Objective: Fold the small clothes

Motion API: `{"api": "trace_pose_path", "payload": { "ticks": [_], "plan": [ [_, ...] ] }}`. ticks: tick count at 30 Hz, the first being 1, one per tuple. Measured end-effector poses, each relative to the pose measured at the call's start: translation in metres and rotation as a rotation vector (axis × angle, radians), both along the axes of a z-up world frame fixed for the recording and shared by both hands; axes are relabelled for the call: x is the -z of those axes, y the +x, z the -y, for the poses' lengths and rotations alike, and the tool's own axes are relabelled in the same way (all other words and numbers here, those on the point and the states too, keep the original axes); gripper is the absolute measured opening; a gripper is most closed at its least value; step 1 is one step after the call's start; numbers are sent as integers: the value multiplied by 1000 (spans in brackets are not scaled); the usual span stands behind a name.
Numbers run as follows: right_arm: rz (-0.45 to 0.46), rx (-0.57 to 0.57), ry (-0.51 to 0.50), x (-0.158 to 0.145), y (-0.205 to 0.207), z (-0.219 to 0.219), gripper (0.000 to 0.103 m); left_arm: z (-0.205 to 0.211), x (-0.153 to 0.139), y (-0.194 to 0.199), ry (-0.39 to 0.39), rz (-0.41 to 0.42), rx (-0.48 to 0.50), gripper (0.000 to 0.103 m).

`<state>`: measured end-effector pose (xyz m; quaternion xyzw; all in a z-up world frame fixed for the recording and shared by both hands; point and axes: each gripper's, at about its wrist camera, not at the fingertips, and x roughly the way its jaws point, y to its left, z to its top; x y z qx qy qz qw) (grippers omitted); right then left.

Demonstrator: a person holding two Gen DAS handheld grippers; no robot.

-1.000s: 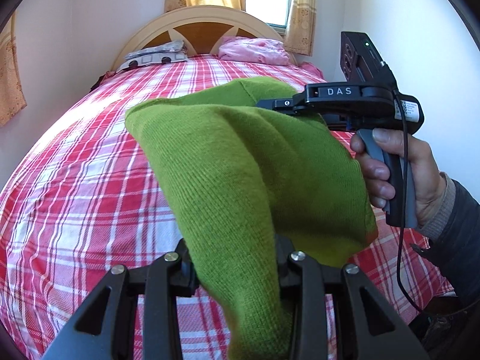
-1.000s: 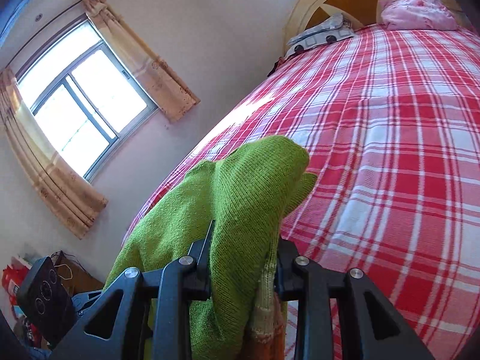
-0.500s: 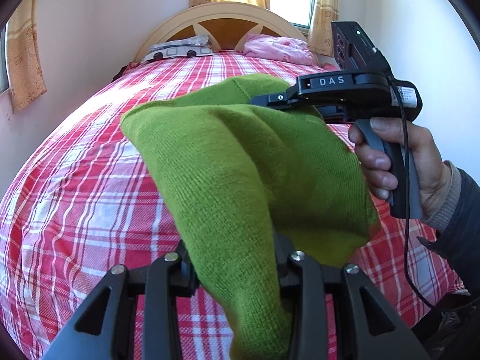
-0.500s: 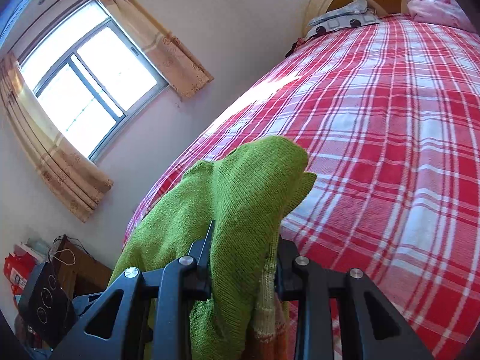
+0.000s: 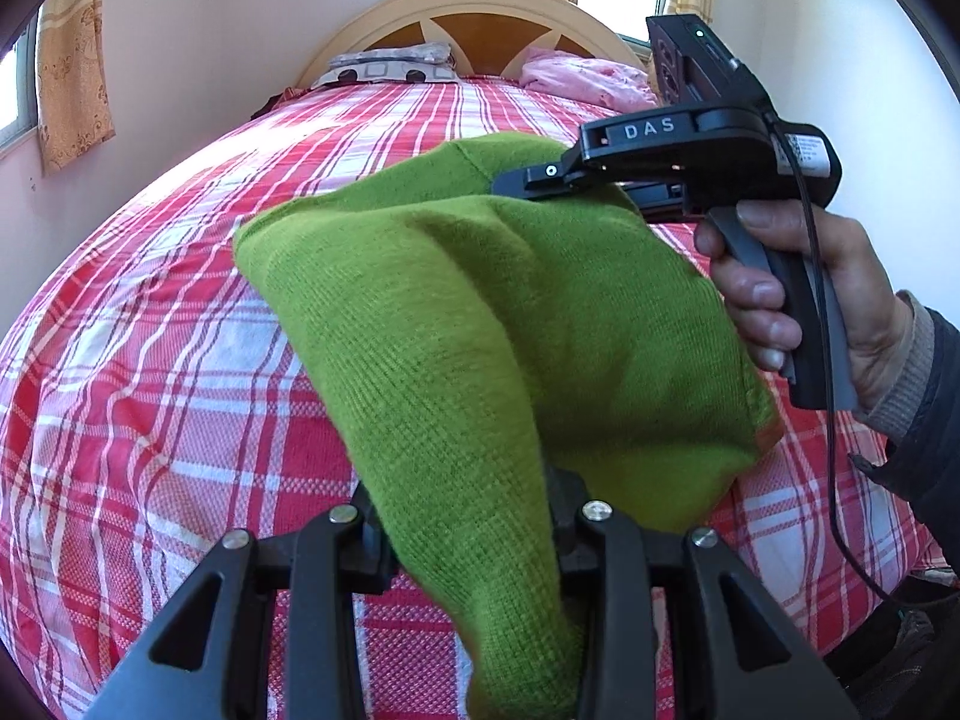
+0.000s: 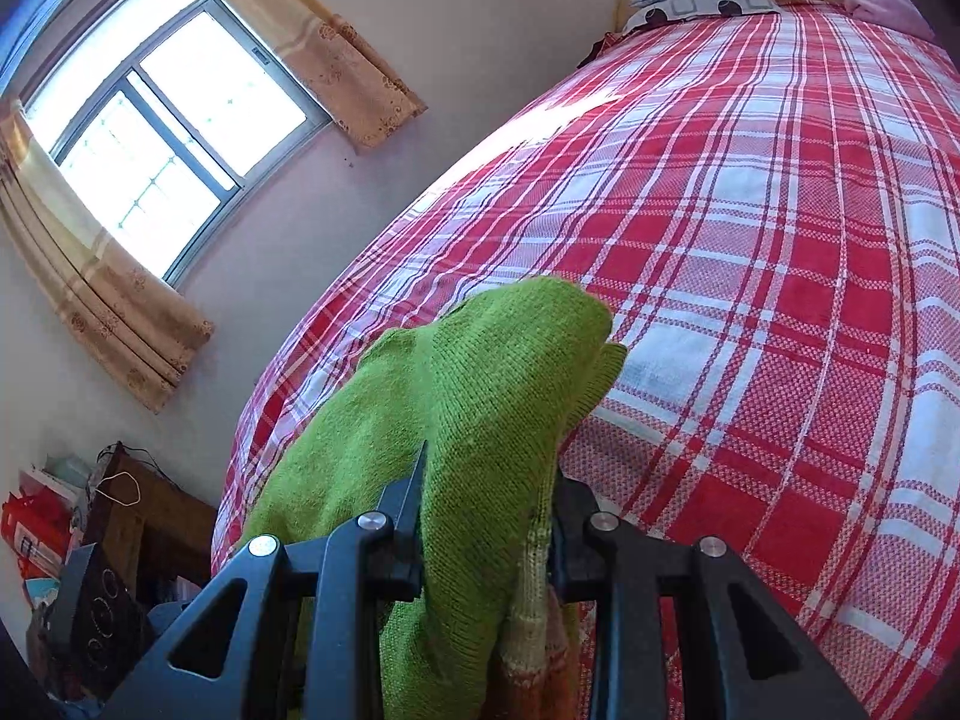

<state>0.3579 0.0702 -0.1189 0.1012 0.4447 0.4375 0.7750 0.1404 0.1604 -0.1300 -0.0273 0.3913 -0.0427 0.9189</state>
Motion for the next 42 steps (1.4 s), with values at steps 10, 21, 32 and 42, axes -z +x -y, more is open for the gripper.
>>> {"api": "trace_pose_path", "payload": {
  "ticks": [10,21,32,42],
  "plan": [
    [-19,22,-50,14,8,-8,30,0,8,-9,-11,15,-3,39],
    [5,32,-104,21,5,-10,32,3,9,-14,41,18,-19,52],
    [46,41,-133,19,-4,3,41,6,-4,-26,100,31,-38,61],
    [188,51,-28,-36,-63,42,42,-26,-50,-31,140,187,-182,95]
  ]
}}
